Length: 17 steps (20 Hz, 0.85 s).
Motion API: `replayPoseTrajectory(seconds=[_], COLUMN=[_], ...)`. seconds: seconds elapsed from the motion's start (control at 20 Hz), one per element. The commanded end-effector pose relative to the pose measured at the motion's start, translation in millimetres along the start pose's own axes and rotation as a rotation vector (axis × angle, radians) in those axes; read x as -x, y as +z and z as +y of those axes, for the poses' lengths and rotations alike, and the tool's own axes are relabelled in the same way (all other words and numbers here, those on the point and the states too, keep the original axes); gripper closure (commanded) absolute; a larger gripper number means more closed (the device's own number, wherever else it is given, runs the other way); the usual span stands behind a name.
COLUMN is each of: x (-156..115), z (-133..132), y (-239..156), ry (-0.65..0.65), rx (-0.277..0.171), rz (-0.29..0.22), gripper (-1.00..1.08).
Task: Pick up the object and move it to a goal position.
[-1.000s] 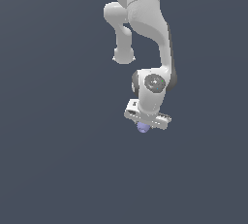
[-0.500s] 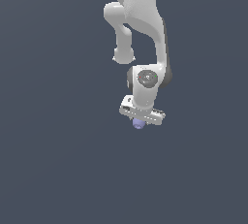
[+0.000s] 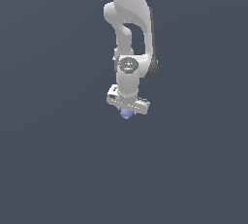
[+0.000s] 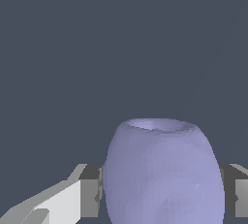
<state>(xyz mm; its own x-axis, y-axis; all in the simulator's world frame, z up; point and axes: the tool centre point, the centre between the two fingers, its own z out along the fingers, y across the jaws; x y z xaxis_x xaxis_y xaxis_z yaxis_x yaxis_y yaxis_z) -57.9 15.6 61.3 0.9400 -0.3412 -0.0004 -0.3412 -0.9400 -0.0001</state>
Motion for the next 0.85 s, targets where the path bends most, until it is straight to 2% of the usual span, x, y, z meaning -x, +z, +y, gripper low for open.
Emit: replayPoseTrajectory(seconds=[0.0,0.45,0.8], x=[8,26,30], z=[23,84,100], y=[-5,-17,-21], ry=[0.000,0.000,0.000], rx=[-0.001,-0.001,-0.001], rz=[0.000,0.000,0.000], gripper=[1.08,1.08,1.08])
